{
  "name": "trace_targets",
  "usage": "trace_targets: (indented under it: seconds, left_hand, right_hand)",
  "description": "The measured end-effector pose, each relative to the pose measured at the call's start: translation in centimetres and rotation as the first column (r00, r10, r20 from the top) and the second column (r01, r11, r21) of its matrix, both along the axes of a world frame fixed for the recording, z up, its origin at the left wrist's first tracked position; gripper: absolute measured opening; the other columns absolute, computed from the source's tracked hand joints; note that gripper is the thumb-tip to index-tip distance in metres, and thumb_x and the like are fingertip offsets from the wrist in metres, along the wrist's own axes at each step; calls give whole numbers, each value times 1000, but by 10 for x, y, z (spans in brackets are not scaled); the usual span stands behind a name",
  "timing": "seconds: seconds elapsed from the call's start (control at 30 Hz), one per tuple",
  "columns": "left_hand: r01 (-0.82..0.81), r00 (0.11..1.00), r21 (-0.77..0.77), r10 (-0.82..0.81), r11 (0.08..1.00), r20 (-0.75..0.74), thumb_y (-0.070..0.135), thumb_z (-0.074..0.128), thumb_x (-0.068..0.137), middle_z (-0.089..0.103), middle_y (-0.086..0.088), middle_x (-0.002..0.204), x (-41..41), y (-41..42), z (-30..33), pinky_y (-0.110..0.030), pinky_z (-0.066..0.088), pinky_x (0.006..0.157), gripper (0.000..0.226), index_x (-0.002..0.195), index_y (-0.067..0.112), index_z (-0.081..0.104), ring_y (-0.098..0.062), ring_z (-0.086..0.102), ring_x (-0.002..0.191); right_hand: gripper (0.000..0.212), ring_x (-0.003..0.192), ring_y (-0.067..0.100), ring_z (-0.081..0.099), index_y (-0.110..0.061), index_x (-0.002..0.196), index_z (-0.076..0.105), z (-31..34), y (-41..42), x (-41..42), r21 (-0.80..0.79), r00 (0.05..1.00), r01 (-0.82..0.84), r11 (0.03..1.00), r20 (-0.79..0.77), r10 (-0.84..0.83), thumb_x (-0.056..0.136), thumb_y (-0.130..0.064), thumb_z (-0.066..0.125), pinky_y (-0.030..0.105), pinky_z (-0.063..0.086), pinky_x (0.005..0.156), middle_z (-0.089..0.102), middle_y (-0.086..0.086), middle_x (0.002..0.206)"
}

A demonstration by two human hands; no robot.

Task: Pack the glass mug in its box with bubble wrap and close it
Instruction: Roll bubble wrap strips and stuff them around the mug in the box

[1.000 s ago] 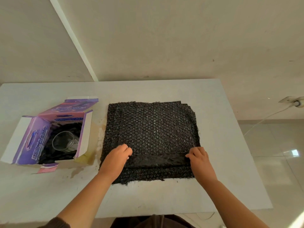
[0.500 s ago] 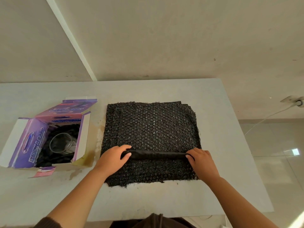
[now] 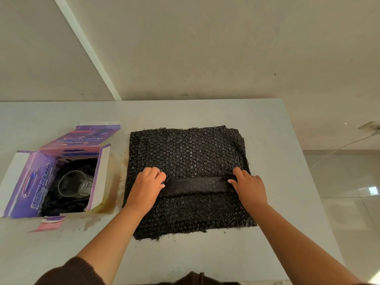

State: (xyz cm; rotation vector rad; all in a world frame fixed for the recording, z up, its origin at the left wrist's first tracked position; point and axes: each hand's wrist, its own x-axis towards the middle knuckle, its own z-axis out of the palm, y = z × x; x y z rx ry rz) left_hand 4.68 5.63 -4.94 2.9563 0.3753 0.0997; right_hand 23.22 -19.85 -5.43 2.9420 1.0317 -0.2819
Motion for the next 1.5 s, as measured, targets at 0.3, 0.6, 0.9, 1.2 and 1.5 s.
trace_targets:
  seconds: [0.3, 0.6, 0.9, 1.2, 1.5]
  left_hand:
    - [9, 992, -266, -42, 964, -119, 45, 52, 91, 49, 8, 126, -11, -2, -5, -28, 50, 88, 42, 125, 22, 55, -9, 45, 119]
    - [-101, 978, -298, 40, 949, -204, 39, 46, 96, 61, 3, 122, 15, 12, 10, -32, 49, 86, 41, 135, 28, 45, -16, 59, 108]
    - [-187, 952, -216, 122, 958, -281, 38, 47, 96, 57, 2, 110, 49, 27, 18, -28, 39, 60, 32, 121, 19, 43, -14, 52, 69]
    - [0, 999, 69, -3, 998, 33, 19, 70, 81, 57, 3, 75, 58, 27, -2, -34, 45, 61, 11, 80, 18, 59, -21, 54, 71]
    - [-40, 995, -93, 30, 995, -97, 52, 60, 81, 58, 1, 112, 46, 23, -6, -34, 49, 86, 52, 116, 14, 60, -19, 56, 102]
  right_hand:
    - [20, 75, 27, 53, -10, 79, 60, -4, 3, 12, 97, 969, -178, 979, 192, 157, 75, -23, 75, 40, 48, 65, 55, 6, 84]
    - [35, 97, 21, 61, -16, 114, 63, 0, -10, 15, 213, 956, -271, 939, -53, 288, 83, -31, 67, 34, 48, 88, 65, -1, 106]
    - [27, 67, 21, 49, -17, 105, 43, 17, 34, 49, 230, 980, 48, 972, -200, -1, 91, -35, 56, 31, 35, 71, 60, 0, 96]
    - [24, 95, 30, 43, -9, 86, 62, -3, 40, 49, 75, 946, -176, 981, 287, 148, 73, -24, 76, 44, 34, 83, 55, 10, 98]
    - [49, 113, 27, 52, -7, 123, 56, -5, 33, 41, 110, 960, -279, 954, -7, 281, 86, -39, 60, 41, 45, 97, 56, 8, 121]
